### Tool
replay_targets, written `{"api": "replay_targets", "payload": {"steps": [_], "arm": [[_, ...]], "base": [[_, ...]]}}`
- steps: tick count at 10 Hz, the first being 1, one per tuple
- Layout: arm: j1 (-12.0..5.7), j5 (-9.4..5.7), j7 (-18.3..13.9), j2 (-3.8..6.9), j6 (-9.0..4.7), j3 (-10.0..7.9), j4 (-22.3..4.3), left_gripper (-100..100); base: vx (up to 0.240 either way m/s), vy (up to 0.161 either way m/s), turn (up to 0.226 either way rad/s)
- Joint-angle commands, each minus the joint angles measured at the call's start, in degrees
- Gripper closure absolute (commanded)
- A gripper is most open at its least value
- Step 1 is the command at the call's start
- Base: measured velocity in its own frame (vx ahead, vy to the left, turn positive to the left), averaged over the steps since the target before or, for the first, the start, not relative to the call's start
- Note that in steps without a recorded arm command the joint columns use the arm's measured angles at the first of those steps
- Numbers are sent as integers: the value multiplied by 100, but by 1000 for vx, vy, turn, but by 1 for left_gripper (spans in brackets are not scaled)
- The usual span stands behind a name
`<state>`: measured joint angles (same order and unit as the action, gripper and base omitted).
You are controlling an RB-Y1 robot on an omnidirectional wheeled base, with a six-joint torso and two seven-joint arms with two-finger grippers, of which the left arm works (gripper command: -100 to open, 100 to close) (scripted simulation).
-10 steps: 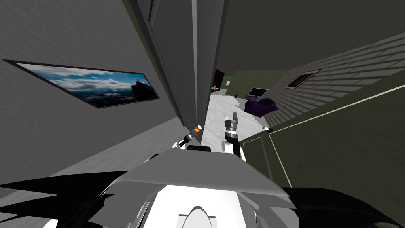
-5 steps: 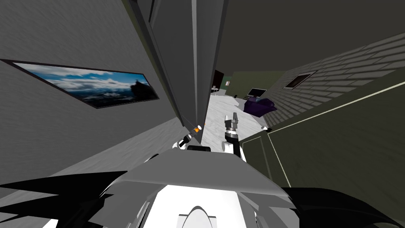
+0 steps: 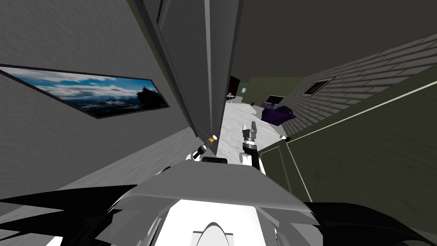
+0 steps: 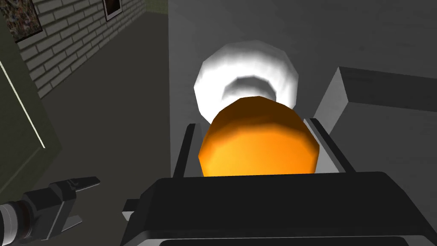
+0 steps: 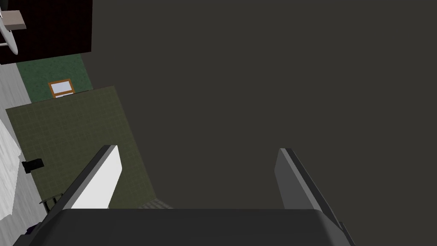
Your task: Push the door open
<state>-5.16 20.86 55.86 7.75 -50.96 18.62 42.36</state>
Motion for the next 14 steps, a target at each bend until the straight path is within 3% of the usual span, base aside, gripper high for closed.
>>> {"api": "replay_targets", "payload": {"steps": [1,5,6,8,9,11,12,14], "arm": [[-44,-149,-274,-17,-26,-24,3,100],[-34,-536,-942,-30,-32,-40,12,100],[-34,-536,-996,-30,-32,-40,12,100],[-28,-760,-1361,-38,-35,-49,17,100],[-28,-760,-1402,-38,-35,-49,17,100],[-21,-1005,-1755,-48,-39,-59,23,100],[-21,-1005,-1834,-48,-39,-59,23,100],[-14,-1265,-2203,-58,-42,-70,28,100]], "base": [[35,-22,-55],[35,-26,-71],[26,-16,-29],[32,-16,-53],[27,-14,-34],[32,-14,-82],[26,-19,-22],[35,-27,-71]]}}
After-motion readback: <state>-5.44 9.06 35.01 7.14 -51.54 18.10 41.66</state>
